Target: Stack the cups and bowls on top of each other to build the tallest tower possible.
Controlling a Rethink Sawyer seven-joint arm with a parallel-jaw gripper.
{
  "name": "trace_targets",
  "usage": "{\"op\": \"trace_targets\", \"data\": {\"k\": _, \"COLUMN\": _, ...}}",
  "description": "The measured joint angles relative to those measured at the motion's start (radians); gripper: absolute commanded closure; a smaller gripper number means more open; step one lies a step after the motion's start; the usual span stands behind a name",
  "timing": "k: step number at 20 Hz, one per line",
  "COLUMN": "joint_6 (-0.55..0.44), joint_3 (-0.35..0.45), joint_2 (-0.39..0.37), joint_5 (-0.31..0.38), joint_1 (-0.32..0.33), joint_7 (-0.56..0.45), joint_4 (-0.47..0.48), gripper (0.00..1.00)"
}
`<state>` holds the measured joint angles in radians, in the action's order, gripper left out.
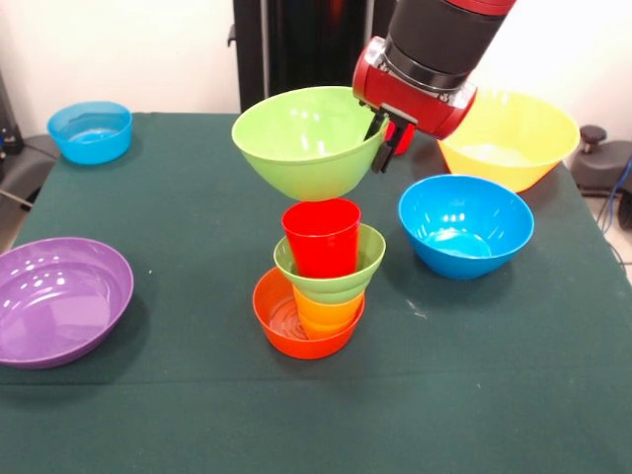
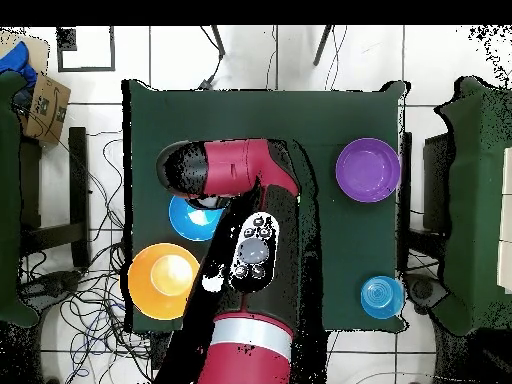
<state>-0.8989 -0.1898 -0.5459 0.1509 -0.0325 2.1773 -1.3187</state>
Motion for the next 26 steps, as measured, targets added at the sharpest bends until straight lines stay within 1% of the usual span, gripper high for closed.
{"op": "trace_targets", "data": {"k": 16, "joint_6": -0.005, "joint_3": 0.000, "joint_2": -0.001, "joint_5": 0.000, "joint_1": 0.000, "joint_7": 0.000, "joint_4": 0.009, "gripper": 1.00}}
{"op": "trace_targets", "data": {"k": 26, "joint_6": -0.016, "joint_3": 0.001, "joint_2": 0.005, "joint_5": -0.004, "joint_1": 0.004, "joint_7": 0.000, "joint_4": 0.079, "gripper": 1.00}}
